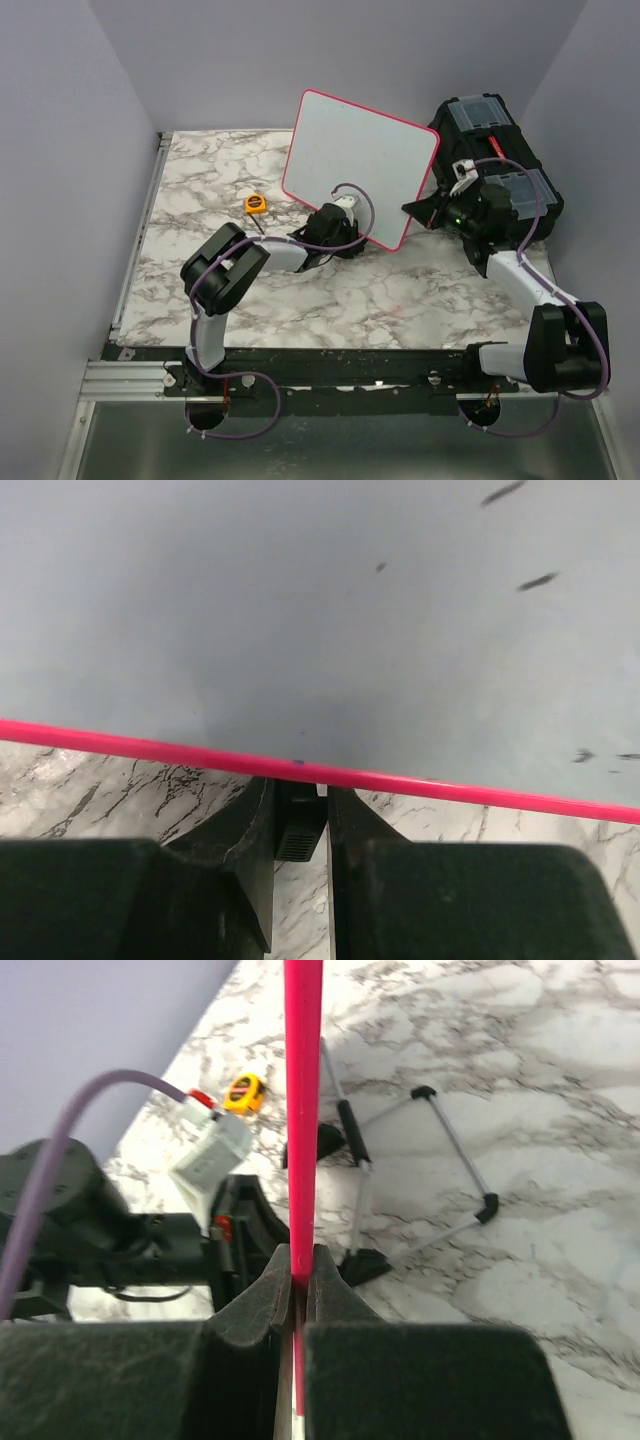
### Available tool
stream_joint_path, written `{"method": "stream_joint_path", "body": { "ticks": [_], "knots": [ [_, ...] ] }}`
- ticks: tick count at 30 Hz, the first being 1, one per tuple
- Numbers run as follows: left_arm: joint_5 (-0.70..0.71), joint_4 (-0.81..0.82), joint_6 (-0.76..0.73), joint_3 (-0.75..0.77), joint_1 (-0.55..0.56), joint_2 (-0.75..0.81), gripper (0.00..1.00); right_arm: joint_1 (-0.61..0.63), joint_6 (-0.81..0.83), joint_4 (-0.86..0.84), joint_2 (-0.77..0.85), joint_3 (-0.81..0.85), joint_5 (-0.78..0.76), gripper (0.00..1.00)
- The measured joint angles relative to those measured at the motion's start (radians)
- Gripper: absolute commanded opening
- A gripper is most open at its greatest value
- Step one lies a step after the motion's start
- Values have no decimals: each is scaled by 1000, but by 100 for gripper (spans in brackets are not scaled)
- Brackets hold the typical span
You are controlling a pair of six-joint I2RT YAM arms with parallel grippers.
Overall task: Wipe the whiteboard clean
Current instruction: Place the whiteboard at the center of the board.
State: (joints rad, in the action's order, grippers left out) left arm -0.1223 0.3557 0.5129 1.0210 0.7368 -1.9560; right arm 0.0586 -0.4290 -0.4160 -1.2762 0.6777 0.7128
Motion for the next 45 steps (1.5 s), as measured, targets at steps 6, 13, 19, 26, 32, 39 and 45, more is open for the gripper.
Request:
{"method": "stream_joint_path", "body": {
  "ticks": [6, 13, 19, 26, 32, 39, 45],
  "knots": [
    [-1, 0, 1, 0, 0, 0, 4, -3, 103, 79, -18, -29, -50, 0],
    [-4, 5, 0, -20, 0, 16, 6, -2, 163, 92, -41, -29, -50, 0],
    [-15, 3, 0, -23, -5, 22, 11, -3, 218, 142, -28, -29, -50, 0],
    [-30, 8, 16, -48, -14, 40, 31, -7, 274, 174, -12, -29, -49, 0],
    [-43, -10, 53, -111, -27, 95, 40, -12, 274, 174, -57, -28, -51, 1],
    [-65, -23, 71, -129, -44, 118, 49, -14, 323, 198, -78, -28, -50, 0],
    [-72, -29, 77, -191, -47, 177, 49, -14, 366, 235, -80, -27, -41, 1]
  ]
}}
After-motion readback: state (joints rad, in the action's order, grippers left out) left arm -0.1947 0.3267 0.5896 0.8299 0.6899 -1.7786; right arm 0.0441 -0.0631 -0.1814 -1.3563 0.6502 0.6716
